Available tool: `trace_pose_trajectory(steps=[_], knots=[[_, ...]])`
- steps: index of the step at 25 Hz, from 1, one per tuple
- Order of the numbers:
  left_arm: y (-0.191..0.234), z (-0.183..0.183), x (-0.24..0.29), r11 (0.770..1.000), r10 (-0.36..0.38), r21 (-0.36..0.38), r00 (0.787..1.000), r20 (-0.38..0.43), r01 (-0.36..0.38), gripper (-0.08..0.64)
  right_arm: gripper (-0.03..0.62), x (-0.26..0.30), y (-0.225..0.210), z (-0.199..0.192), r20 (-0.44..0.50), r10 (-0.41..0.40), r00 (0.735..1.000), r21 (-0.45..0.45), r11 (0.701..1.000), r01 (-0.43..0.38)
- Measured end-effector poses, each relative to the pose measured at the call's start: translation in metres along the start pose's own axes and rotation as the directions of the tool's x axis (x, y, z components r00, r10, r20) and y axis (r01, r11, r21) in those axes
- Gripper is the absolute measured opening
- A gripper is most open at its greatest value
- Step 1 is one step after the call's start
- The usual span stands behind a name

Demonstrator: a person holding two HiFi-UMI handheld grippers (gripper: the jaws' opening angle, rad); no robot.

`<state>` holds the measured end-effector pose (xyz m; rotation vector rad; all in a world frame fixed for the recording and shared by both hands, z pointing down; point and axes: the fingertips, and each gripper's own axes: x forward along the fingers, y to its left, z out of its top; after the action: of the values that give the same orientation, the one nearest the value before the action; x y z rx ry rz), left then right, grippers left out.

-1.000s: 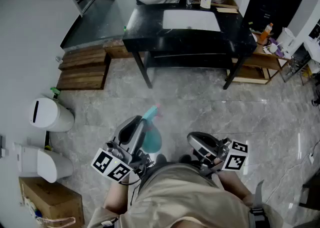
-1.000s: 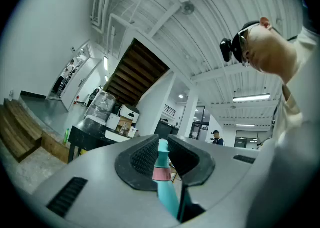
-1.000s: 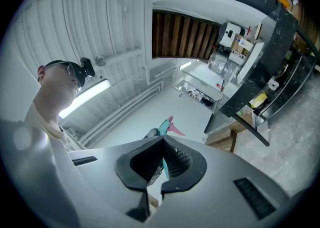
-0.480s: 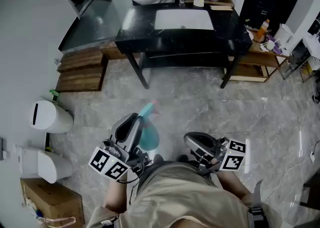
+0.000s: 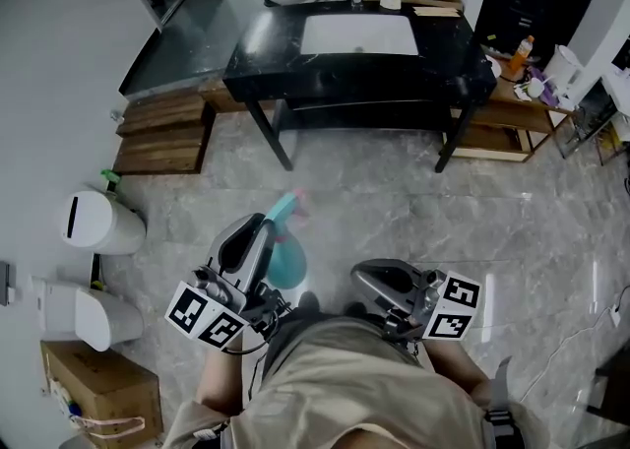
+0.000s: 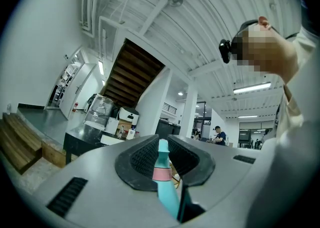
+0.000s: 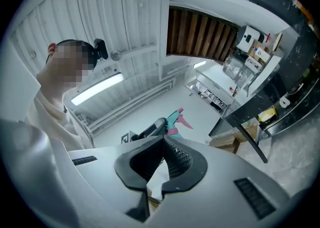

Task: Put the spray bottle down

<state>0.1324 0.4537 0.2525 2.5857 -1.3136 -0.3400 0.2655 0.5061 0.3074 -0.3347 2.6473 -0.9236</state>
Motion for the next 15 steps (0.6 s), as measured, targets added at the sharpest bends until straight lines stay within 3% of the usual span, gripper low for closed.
trace_pose_trajectory(steps=[15], knots=[[0.037,0.026,0.011,0.998,0.028,0.051,0.998,0.053,-0.031,0.061,0.021,-0.008,-0.031,0.005,-0.005,-0.143,0.99,0.013,0.99,0.143]])
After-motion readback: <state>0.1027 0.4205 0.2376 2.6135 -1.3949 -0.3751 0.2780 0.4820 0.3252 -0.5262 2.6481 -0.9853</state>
